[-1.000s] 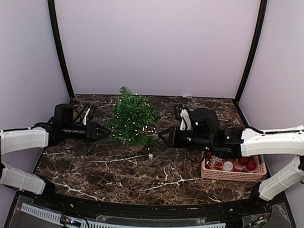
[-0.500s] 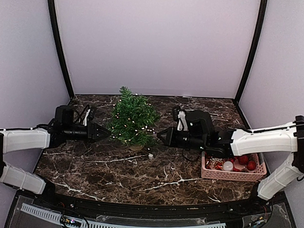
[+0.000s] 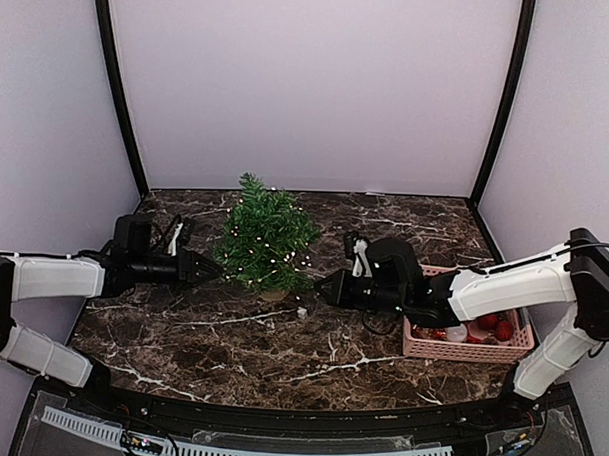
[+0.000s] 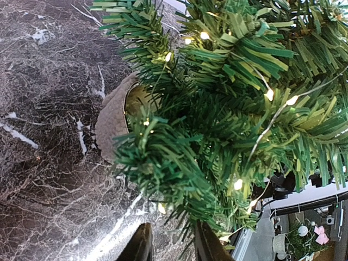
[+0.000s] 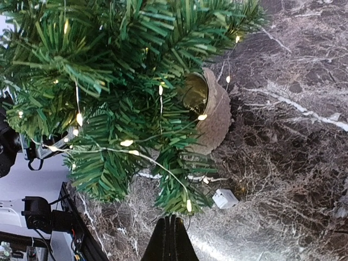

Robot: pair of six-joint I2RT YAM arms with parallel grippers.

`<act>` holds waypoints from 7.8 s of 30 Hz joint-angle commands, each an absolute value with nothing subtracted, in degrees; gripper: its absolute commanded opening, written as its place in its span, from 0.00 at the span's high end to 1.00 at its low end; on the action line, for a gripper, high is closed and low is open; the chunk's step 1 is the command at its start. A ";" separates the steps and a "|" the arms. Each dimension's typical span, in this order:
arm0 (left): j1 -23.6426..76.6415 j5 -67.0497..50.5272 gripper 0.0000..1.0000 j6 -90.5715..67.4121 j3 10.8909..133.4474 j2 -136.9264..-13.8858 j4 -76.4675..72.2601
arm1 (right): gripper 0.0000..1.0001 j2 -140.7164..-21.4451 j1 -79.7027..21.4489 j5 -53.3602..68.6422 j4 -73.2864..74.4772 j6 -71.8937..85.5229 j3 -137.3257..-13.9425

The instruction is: Decorate the small christmas tree

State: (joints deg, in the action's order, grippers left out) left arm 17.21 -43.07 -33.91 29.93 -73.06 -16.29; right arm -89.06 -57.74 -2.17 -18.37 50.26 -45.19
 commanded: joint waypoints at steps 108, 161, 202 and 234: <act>14.20 -28.93 0.39 -31.64 27.57 -61.29 -11.43 | 0.87 -112.40 -51.53 13.33 -32.83 28.87 -49.39; 15.13 -48.73 0.34 -27.39 30.52 -67.42 -16.34 | 0.90 -117.02 -49.74 10.12 -58.97 39.74 -53.00; 19.86 -45.44 1.00 -21.91 35.07 -72.50 -9.23 | 0.91 -121.86 -49.66 9.77 -63.88 44.67 -55.19; 20.35 -45.83 1.00 -21.62 35.16 -72.68 -9.36 | 0.86 -127.77 -49.60 11.43 -58.53 43.97 -64.07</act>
